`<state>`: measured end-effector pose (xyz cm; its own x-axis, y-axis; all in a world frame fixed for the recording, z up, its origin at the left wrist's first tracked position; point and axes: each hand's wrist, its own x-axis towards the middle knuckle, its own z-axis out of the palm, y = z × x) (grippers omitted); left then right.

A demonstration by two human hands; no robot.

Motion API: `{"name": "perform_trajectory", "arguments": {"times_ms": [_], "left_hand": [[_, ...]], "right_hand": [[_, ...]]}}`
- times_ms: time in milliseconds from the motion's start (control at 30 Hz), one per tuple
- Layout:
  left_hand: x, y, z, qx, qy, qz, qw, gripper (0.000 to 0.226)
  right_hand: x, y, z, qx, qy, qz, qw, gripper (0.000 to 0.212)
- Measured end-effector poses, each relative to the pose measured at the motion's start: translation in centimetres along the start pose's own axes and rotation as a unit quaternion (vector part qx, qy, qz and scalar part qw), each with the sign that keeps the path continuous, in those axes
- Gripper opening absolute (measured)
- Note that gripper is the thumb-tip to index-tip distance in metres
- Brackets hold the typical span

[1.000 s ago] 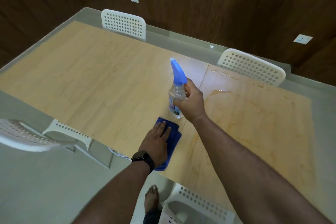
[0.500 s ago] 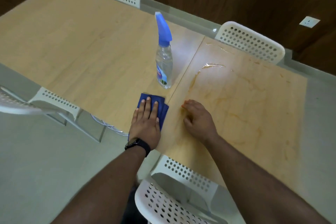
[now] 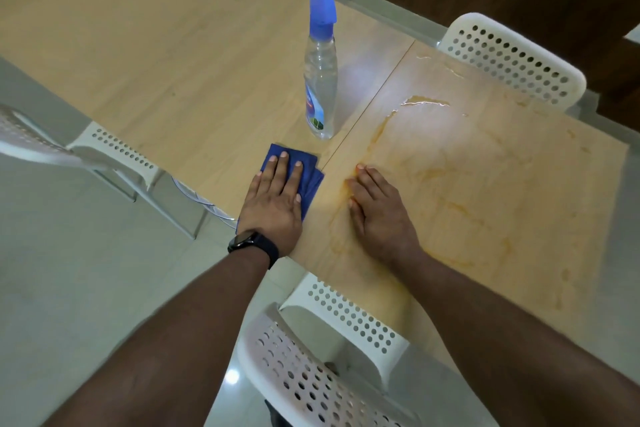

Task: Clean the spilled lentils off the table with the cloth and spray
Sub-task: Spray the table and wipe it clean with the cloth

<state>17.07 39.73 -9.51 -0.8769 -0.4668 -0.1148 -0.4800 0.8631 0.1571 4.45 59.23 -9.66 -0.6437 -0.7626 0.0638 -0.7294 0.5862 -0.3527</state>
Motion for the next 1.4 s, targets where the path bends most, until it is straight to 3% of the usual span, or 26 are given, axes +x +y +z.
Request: {"name": "perform_trajectory", "arguments": {"times_ms": [367,600,767,867,1000,1233,1400], "left_hand": [[-4.7,4.9,1.7,-0.019,0.020,-0.101,0.994,0.064],[-9.7,11.2,3.4,-0.054,0.031,-0.193,0.979,0.068],[-8.1,12.9,2.0,-0.105,0.036,-0.263,0.958,0.071],[-7.3,12.8,2.2,-0.117,0.066,-0.270,0.953,0.064],[-7.2,12.8,3.5,-0.078,0.093,-0.274,0.954,0.079],[-9.6,21.0,5.7,-0.138,0.120,-0.417,0.890,0.075],[-10.3,22.1,6.0,-0.162,0.139,-0.428,0.878,0.076]], "right_hand": [[-0.3,0.1,0.2,-0.045,0.017,-0.024,0.999,0.046],[-0.2,0.1,0.4,-0.061,0.004,-0.028,0.998,0.046],[0.1,0.6,0.3,-0.060,-0.015,-0.050,0.997,0.047],[0.1,0.8,0.4,-0.053,-0.022,-0.061,0.996,0.047],[0.3,1.7,0.6,-0.042,-0.027,-0.095,0.994,0.047],[-0.1,2.2,-0.3,0.012,-0.046,-0.168,0.985,0.041],[0.1,2.9,-0.6,-0.024,-0.078,-0.218,0.972,0.045]]}}
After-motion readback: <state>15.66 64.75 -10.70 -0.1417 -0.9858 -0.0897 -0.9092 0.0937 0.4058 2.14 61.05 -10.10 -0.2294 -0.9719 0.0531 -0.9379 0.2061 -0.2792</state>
